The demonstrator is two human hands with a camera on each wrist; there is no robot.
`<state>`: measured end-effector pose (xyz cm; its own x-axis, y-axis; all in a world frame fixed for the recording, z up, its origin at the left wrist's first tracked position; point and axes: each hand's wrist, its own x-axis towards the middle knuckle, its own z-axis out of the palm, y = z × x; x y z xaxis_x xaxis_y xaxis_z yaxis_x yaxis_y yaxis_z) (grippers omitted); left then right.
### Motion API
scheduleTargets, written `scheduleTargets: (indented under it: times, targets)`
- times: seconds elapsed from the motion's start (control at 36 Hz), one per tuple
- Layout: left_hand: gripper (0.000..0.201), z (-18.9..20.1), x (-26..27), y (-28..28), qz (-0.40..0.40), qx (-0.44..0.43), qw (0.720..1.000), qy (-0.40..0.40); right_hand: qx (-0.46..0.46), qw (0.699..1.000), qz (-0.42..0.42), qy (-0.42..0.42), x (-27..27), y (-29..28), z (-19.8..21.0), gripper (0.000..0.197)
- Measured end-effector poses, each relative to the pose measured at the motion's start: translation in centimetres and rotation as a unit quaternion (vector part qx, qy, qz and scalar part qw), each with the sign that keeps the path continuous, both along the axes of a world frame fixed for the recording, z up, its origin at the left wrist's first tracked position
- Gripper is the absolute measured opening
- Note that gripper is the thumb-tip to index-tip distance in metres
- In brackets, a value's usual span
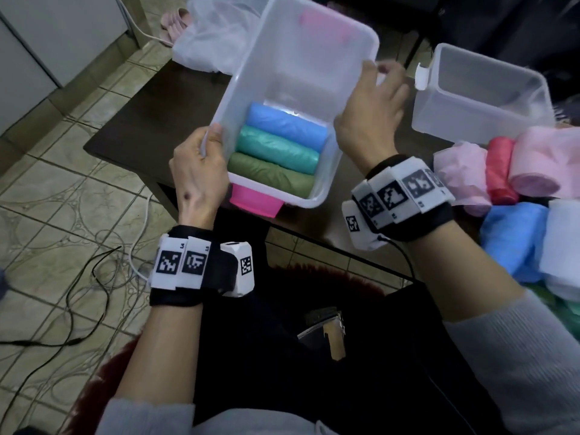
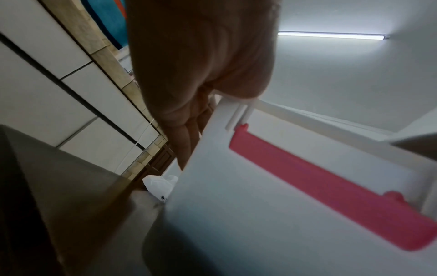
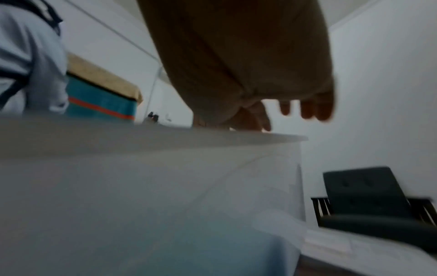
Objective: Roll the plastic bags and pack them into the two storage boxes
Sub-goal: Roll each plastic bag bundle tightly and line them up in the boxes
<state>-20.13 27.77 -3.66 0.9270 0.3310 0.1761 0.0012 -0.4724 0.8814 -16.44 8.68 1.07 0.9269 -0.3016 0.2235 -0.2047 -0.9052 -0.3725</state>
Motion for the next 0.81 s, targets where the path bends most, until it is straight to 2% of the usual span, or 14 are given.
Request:
scheduleTargets:
  times: [0.06,0.11,0.17,0.22,0.31,0.39,0.47,0.61,0.72,0.81]
  targets:
    - [0.036,0.0,0.4,0.0,0.003,-0.003,1.000,0.016,0.150,0.988,0.009,0.033,-0.1,-0.9,-0.5,0.041]
    - [0.038,0.1,0.9,0.0,0.003,0.002,0.999,0.039,0.291,0.954,0.028,0.066,-0.4,-1.2,-0.5,0.022]
    - [0.038,0.2,1.4,0.1,0.003,0.006,0.998,0.063,0.418,0.903,0.027,0.093,-0.9,-1.4,-0.4,0.024]
    - [0.036,0.3,2.0,0.1,0.002,0.009,0.997,0.079,0.485,0.869,0.029,0.089,-1.0,-1.5,-0.4,0.026]
    - [0.040,0.4,2.7,0.2,-0.005,0.009,0.996,0.092,0.489,0.868,0.028,0.077,-0.9,-1.5,-0.7,0.024]
    - [0.041,0.7,3.1,0.0,-0.009,0.013,0.995,0.102,0.505,0.860,0.015,0.075,-0.5,-1.6,-1.1,0.013]
    - [0.037,0.8,3.5,0.0,-0.010,0.010,0.994,0.113,0.531,0.845,0.005,0.069,-0.5,-1.7,-1.3,0.018]
    - [0.035,1.1,3.4,-0.3,-0.004,0.001,0.993,0.116,0.519,0.852,0.021,0.060,-0.7,-2.1,-1.4,0.026]
    - [0.038,1.8,3.2,-0.6,0.011,0.060,0.996,0.071,0.512,0.856,0.042,0.062,-1.0,-2.5,-1.7,0.021]
    - [0.042,2.7,2.8,-1.3,0.008,0.105,0.994,-0.007,0.511,0.856,0.045,0.064,-1.2,-2.8,-1.7,0.028]
